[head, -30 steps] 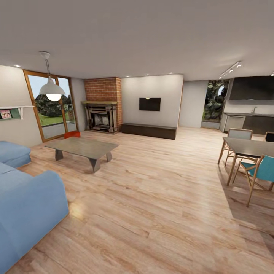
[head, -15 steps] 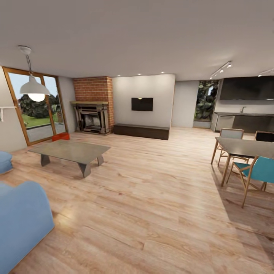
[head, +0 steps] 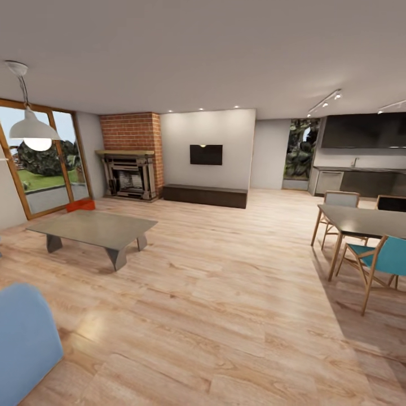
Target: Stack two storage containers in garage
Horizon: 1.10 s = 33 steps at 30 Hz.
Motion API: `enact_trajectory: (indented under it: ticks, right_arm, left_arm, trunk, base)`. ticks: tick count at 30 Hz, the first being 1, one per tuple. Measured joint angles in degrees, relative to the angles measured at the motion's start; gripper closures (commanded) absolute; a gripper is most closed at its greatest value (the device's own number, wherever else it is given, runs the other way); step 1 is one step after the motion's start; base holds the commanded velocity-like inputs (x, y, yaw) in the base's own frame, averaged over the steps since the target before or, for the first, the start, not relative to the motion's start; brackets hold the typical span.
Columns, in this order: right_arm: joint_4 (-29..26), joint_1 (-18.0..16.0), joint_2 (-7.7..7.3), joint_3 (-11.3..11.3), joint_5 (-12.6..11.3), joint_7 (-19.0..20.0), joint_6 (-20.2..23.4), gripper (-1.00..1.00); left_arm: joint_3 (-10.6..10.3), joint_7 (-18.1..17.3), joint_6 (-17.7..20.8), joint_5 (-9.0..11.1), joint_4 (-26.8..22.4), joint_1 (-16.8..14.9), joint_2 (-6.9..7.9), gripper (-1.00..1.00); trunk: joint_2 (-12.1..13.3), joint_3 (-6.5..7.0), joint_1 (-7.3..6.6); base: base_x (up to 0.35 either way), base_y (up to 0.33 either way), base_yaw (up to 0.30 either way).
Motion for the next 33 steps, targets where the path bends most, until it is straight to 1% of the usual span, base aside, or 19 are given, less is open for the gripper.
enact_trajectory:
  ticks: [15, 26, 33]
  right_arm:
    - [-0.02, -0.01, -0.01, 0.02, -0.06, 0.00, 0.00, -1.00]
    - [-0.02, 0.00, 0.08, -0.05, -0.10, 0.00, -0.02, -1.00]
    - [-0.01, -0.01, -0.05, 0.09, -0.09, 0.07, 0.07, -1.00]
  left_arm:
    - [0.00, 0.00, 0.06, 0.00, 0.02, 0.00, 0.00, -1.00]
    - [0.00, 0.00, 0.06, -0.02, 0.03, -0.01, -0.01, -1.00]
    - [0.00, 0.00, 0.07, -0.08, -0.02, 0.00, 0.00, -1.00]
  trunk:
    - [0.00, 0.00, 0.00]
    - [0.00, 0.00, 0.00]
    - [0.00, 0.00, 0.00]
  base:
    - [0.322, 0.000, -0.007]
    - [0.322, 0.000, -0.218]
    - [0.322, 0.000, -0.052]
